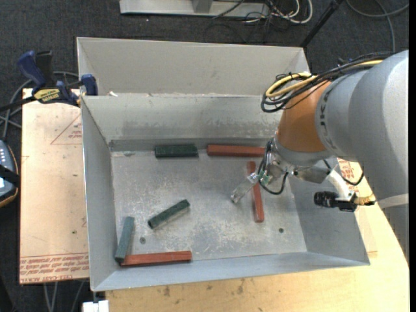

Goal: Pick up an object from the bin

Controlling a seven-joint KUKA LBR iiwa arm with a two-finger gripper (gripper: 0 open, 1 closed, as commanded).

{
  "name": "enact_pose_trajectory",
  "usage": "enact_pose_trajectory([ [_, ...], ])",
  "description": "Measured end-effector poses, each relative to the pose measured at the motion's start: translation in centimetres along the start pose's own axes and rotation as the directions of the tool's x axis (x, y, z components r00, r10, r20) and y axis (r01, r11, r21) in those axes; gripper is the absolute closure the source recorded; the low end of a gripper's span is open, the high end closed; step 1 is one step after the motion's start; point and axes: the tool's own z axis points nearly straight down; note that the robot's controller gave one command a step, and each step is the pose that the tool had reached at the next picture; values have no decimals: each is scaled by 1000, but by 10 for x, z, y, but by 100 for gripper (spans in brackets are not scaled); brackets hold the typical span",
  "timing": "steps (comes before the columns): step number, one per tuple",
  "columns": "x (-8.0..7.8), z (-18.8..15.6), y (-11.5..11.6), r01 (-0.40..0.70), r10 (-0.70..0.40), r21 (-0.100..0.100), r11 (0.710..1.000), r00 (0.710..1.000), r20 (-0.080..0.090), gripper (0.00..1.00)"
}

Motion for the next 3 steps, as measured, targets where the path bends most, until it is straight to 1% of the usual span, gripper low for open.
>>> enact_pose_trajectory([
  [1, 14, -1, 22, 274, -274, -2, 962, 962, 4, 0],
  [2, -39, 0, 31, 211, -211, 0, 977, 977, 2, 0],
  [3, -1, -1, 37, 517, -517, -1, 856, 856, 2, 0],
])
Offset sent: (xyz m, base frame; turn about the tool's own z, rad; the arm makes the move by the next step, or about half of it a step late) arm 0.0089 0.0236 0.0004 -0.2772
